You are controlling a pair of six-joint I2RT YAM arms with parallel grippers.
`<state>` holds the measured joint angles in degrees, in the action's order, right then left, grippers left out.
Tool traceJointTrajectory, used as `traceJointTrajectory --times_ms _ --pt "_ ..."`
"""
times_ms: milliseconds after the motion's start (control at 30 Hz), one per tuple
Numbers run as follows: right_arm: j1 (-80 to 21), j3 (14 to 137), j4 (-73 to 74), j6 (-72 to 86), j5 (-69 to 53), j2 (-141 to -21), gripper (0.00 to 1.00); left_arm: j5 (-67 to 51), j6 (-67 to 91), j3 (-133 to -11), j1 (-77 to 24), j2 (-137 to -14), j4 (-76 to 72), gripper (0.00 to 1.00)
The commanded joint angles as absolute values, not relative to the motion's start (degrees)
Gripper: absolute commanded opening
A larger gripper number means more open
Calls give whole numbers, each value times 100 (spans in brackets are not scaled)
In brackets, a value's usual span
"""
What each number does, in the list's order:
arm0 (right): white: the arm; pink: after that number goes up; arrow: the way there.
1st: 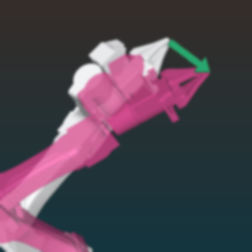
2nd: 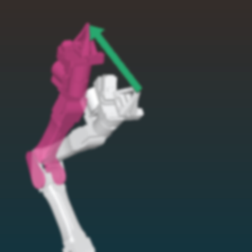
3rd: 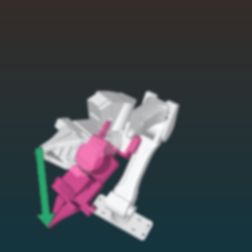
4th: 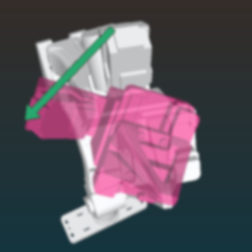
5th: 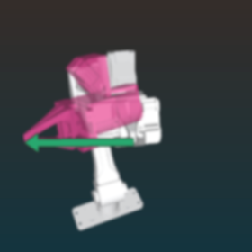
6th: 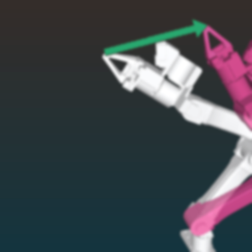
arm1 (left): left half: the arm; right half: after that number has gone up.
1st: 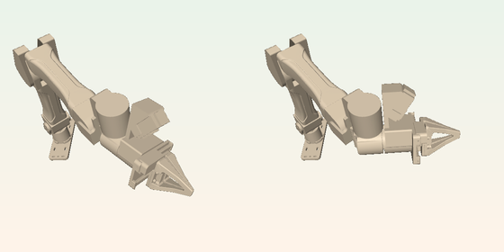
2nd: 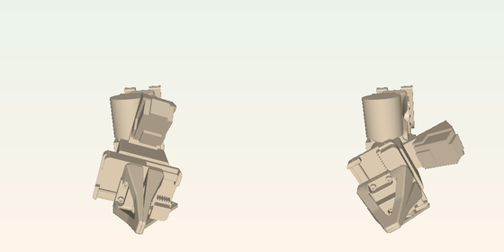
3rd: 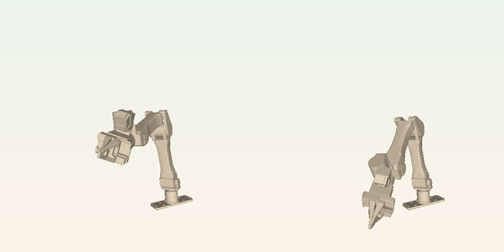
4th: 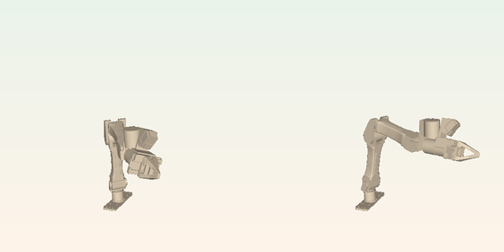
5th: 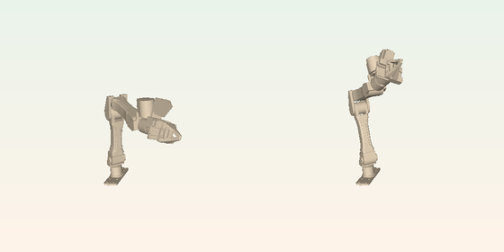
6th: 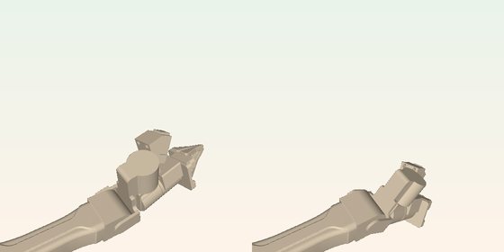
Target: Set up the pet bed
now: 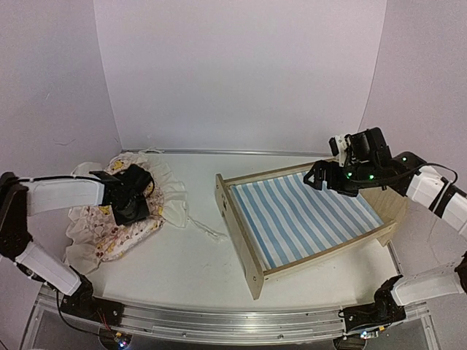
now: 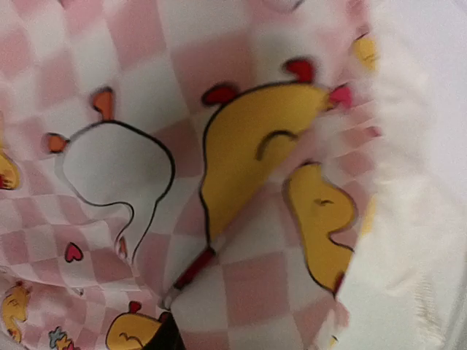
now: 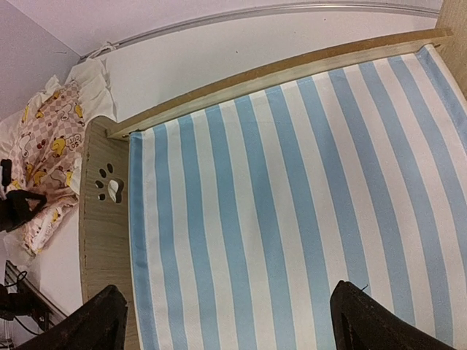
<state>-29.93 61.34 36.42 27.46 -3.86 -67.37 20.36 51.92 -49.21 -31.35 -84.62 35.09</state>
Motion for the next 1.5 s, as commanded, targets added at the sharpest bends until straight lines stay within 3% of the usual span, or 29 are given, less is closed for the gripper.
traceJointTrajectory --times_ms 0,200,300,333,400,433,500,567,733,867,1033,1200,1233,1300,1367,1467 --pt "-3024 6217 3281 2782 -335 -6458 98 2235 3869 -6408 -3151 -6683 3657 22" --pt "-3037 6413 3187 2762 -451 -6678 98 1828 2196 -9209 -3146 -5861 3729 25" --pt "-3086 6491 3036 2815 -578 -6793 98 1727 1821 -10495 -3146 -6056 3723 20" --pt "-3105 6509 2992 2841 -625 -6829 98 1692 1841 -10671 -3146 -6118 3729 13" --pt "-3171 6549 2939 2885 -686 -6892 98 1591 2038 -10618 -3147 -6192 3723 10" --pt "-3218 6563 2924 2902 -686 -6905 98 1641 2315 -10400 -3147 -6196 3737 18" --pt "-3289 6566 2905 2916 -635 -6896 98 1891 2833 -9666 -3147 -6170 3775 61" --pt "-3328 6553 2900 2909 -589 -6868 98 1970 3213 -8824 -3146 -6187 3783 76" --pt "-3340 6496 2901 2839 -533 -6778 98 2226 3698 -7386 -3146 -6551 3806 90" --pt "-3340 6416 2900 2821 -475 -6696 98 3141 3865 -6766 -3041 -7354 3879 97" --pt "-3344 6242 2900 2823 -375 -6527 98 3155 4073 -6841 -2220 -8753 3800 99" --pt "-3340 6098 2901 2837 -271 -6404 98 3038 3853 -7221 -2041 -10001 3416 99" --pt "-3340 6081 2893 2842 -263 -6399 98 2789 3739 -7224 -2013 -10171 3241 96" --pt "-3340 6065 2892 2847 -267 -6398 98 2351 3634 -7274 -1971 -10369 3114 78" --pt "-3340 6044 2892 2851 -278 -6386 98 2211 3647 -7189 -1969 -10252 3088 48" --pt "-3340 6008 2892 2837 -238 -6351 98 2214 3595 -6997 -1964 -9631 3098 11"
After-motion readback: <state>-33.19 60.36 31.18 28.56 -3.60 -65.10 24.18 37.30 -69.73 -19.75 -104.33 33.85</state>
